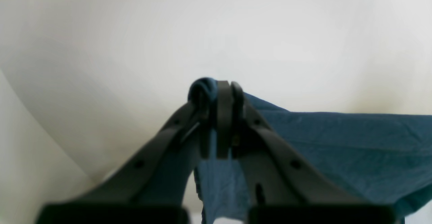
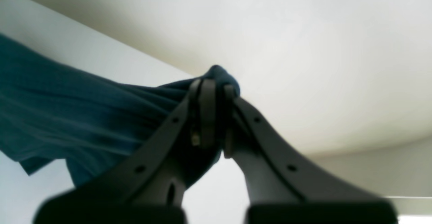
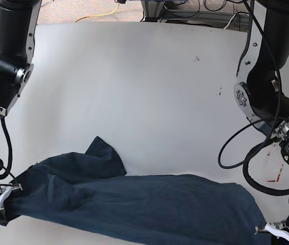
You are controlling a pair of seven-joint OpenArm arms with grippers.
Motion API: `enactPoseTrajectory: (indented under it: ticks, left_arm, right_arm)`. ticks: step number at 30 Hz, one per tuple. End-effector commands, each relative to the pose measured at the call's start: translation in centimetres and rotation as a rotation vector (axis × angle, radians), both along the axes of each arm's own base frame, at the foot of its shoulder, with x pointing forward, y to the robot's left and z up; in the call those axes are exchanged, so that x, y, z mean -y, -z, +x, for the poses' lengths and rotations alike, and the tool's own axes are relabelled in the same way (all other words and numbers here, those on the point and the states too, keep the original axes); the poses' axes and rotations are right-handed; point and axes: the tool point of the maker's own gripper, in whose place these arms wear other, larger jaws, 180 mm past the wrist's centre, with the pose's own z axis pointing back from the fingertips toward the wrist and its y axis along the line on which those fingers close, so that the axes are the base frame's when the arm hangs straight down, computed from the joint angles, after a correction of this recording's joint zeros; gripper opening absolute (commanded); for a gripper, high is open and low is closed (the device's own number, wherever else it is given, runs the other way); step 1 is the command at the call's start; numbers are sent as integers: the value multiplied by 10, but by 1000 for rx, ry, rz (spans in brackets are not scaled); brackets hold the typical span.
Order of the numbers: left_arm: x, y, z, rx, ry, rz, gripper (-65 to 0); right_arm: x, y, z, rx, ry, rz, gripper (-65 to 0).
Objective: Layout the t-shirt on the table in an organized manner, then fold the t-shirt properly
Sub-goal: 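Lay the shirt flat by dragging both grippers across the table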
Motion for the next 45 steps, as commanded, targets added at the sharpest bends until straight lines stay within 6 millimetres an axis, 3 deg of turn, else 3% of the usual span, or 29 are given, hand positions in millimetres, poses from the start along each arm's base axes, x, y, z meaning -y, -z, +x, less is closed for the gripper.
enactPoseTrajectory:
  ticks: [1,5,13,17,25,35,45]
  left_arm:
    - [0,0,-10,20,-7,18,-650]
    - [-1,37,-19,-57,-16,31,-650]
    - [-10,132,-41,-250,-4,-37,-650]
    - [-17,175,-63,-339,-22,-49,-650]
    - [-18,250,-109,-548,-38,-19,-650]
    - [-41,313,-165,-732,-111,-48,-650]
    - [-59,338,-214,-822,-112,-115,-650]
  right_arm:
    - [-2,-3,-11,44,4,-9,-650]
    - [-6,28,-25,-8,5,-13,-650]
    - [-11,96,-59,-142,34,37,-650]
    - [-15,133,-78,-234,36,41,-650]
    - [-14,183,-113,-376,42,94,-650]
    - [-5,231,-164,-537,77,166,-650]
    - [-14,268,-207,-671,58,213,-650]
